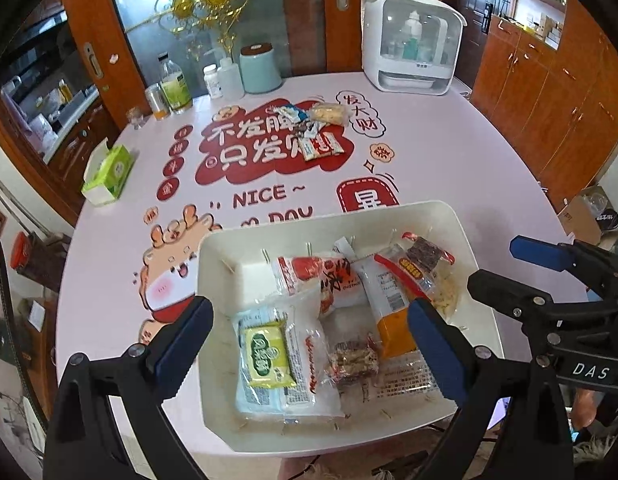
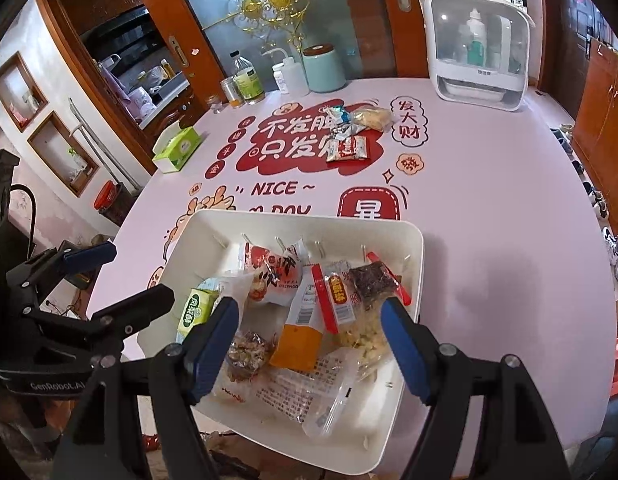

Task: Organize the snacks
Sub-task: 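Move both tools from the tray back toward the remaining snacks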

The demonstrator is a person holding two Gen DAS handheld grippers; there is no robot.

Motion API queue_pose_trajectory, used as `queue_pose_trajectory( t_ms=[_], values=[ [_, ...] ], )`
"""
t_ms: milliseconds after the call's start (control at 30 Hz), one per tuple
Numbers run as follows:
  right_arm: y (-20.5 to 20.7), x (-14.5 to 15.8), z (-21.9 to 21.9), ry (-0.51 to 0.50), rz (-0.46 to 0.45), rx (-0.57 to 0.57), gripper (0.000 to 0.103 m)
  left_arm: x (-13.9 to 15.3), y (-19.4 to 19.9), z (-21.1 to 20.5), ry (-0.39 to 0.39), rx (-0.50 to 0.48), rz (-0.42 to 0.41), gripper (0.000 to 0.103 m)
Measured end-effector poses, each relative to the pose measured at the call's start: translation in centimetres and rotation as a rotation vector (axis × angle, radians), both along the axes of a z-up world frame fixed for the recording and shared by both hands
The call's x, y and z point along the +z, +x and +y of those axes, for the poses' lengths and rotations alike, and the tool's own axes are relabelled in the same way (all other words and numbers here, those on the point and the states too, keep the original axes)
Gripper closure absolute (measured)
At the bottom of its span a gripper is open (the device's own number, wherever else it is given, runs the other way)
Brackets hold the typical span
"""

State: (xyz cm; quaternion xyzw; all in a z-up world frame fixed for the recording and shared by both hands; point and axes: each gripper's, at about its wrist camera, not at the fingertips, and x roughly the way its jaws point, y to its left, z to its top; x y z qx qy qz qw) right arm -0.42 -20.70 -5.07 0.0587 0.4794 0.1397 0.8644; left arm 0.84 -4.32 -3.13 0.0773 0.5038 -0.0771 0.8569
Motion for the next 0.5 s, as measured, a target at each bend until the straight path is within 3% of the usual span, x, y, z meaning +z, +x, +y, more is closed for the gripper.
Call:
queue_pose_trajectory(
  t_ms=[267, 500],
  values=[
    [1.2, 1.8, -0.9, 0.008, -0.047, 0.005, 0.029, 3.6, 1.9, -0.7, 0.16, -0.082, -0.102, 0.006],
    [3.9, 5.8, -1.4, -0.033, -0.119, 0.03, 0.029, 8.5, 5.9, 0.2, 0.279, -0.165, -0.198, 0.006]
  ],
)
